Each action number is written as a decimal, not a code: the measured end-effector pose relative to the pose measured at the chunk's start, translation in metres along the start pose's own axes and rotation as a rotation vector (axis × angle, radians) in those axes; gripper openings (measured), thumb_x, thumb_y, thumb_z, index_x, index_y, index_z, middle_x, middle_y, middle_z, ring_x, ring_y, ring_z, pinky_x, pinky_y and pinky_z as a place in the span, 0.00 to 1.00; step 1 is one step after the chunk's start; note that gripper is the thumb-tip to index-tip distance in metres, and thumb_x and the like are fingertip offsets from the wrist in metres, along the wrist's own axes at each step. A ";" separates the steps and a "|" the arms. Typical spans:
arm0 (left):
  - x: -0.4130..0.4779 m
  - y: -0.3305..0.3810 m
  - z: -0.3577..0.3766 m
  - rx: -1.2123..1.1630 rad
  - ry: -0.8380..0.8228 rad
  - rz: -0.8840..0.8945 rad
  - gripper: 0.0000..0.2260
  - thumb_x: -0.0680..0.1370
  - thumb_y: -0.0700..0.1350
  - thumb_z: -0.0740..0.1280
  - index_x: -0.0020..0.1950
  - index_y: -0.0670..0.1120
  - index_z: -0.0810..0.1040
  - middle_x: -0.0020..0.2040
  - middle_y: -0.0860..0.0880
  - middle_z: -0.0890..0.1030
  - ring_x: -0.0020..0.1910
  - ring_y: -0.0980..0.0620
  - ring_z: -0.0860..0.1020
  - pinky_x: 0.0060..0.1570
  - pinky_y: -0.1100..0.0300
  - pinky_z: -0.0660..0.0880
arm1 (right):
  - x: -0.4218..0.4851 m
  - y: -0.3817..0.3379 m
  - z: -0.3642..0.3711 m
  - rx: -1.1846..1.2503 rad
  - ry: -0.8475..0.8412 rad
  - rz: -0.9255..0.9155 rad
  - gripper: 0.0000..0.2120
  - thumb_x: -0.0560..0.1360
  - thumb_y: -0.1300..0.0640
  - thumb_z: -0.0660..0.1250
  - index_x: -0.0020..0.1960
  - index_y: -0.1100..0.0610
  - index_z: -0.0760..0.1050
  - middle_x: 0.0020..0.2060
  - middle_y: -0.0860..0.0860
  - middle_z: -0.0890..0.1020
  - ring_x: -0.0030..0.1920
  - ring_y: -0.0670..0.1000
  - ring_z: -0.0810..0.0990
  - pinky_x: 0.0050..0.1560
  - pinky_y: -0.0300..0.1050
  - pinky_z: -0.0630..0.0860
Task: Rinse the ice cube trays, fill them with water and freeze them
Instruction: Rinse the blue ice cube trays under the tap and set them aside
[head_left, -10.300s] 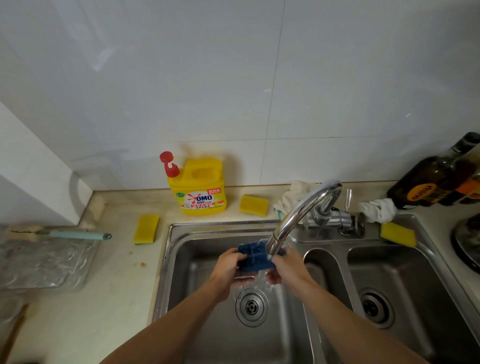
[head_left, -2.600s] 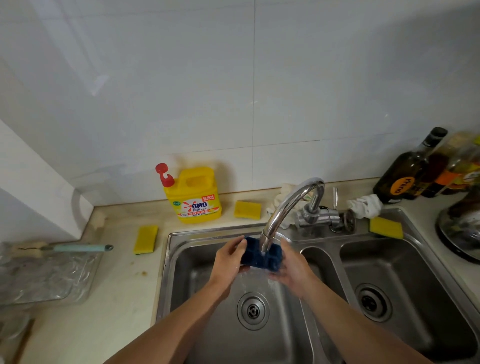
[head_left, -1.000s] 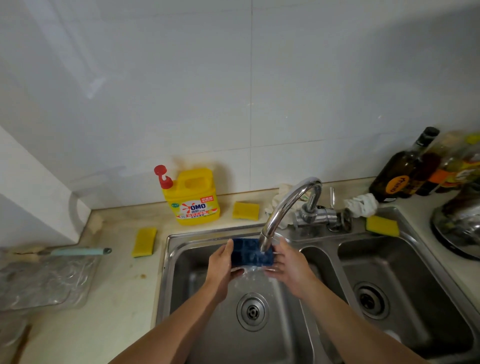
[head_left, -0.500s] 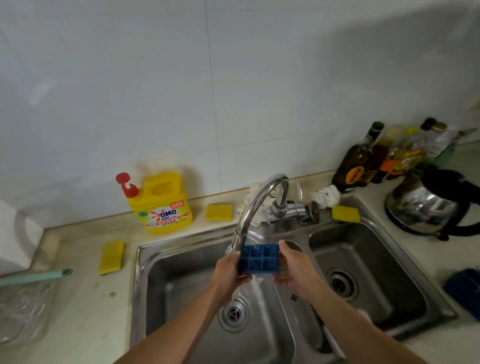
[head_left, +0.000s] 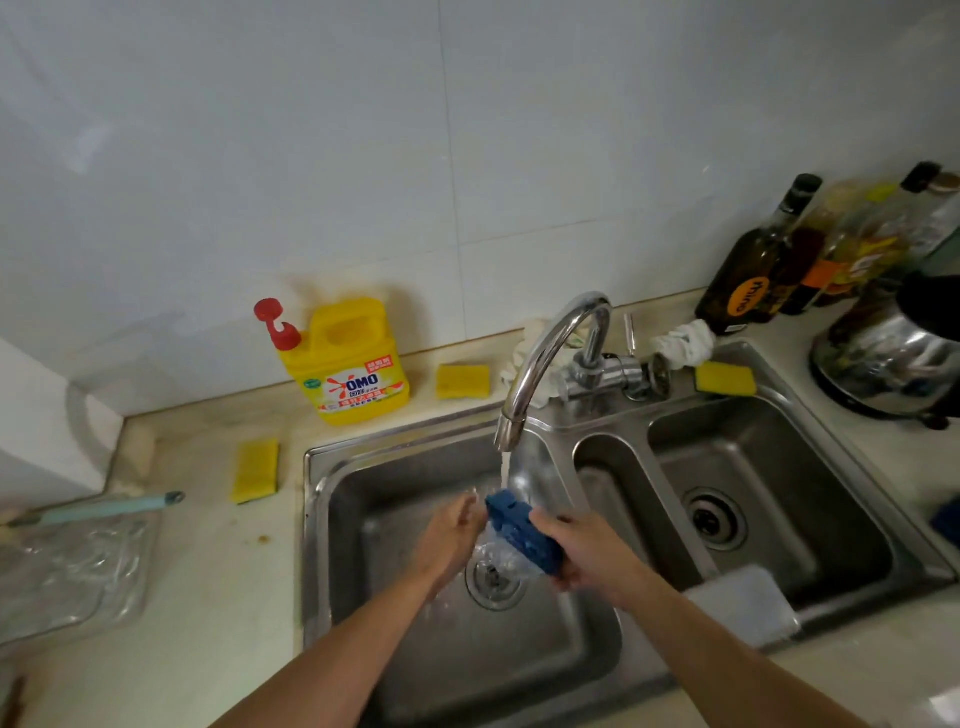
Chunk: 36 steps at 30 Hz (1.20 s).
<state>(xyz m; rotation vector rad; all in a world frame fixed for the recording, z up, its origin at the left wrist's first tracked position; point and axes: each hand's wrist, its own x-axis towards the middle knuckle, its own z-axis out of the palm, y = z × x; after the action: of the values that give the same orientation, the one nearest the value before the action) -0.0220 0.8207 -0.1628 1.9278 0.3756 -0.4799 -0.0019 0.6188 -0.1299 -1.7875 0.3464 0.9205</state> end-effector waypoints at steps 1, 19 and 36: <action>0.003 -0.005 0.003 0.141 0.052 -0.028 0.18 0.85 0.52 0.61 0.73 0.48 0.74 0.68 0.46 0.77 0.67 0.48 0.75 0.68 0.50 0.71 | 0.002 0.006 0.000 -0.175 0.119 -0.071 0.17 0.79 0.41 0.68 0.58 0.53 0.77 0.49 0.51 0.84 0.47 0.50 0.84 0.49 0.48 0.84; 0.008 0.043 0.070 0.456 0.050 0.072 0.09 0.84 0.41 0.61 0.46 0.47 0.76 0.38 0.51 0.78 0.37 0.58 0.76 0.33 0.73 0.69 | -0.069 -0.015 -0.141 -0.533 0.877 -0.853 0.23 0.80 0.44 0.65 0.68 0.58 0.72 0.64 0.53 0.75 0.61 0.50 0.76 0.60 0.43 0.75; 0.005 0.139 0.184 0.340 0.073 0.125 0.10 0.83 0.48 0.64 0.58 0.45 0.82 0.47 0.47 0.84 0.47 0.47 0.83 0.47 0.57 0.75 | -0.061 0.100 -0.266 -0.499 0.805 -0.629 0.22 0.80 0.47 0.67 0.69 0.57 0.71 0.65 0.54 0.73 0.62 0.52 0.74 0.61 0.49 0.76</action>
<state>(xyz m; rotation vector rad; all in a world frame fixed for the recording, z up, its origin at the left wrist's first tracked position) 0.0185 0.5981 -0.1204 2.2875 0.2276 -0.4113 0.0084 0.3287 -0.1108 -2.4721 0.0217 -0.2163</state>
